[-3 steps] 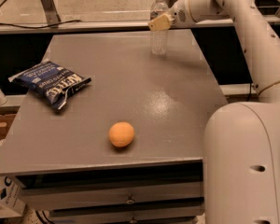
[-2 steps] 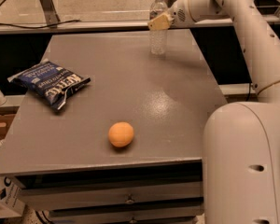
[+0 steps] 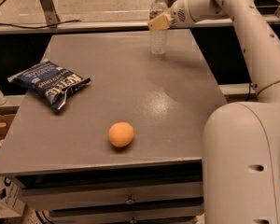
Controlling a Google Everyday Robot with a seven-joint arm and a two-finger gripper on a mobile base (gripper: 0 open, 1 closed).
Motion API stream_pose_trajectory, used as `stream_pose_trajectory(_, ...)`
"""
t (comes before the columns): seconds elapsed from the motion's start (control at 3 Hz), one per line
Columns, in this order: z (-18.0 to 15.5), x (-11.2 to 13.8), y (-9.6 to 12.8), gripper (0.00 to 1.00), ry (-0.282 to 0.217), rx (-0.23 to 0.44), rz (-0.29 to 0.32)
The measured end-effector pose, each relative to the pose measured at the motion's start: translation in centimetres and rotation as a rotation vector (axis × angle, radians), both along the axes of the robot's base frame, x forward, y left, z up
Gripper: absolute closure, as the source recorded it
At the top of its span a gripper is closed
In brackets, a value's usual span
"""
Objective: Move water bottle near orange
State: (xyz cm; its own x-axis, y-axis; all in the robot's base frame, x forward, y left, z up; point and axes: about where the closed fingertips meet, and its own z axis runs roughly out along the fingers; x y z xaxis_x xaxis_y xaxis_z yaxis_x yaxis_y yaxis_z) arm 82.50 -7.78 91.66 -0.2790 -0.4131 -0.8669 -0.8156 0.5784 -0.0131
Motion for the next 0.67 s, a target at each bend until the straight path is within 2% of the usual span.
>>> stream_pose_trajectory(0.67,0.04,0.0,0.0,1.0,0.0,0.0,0.0)
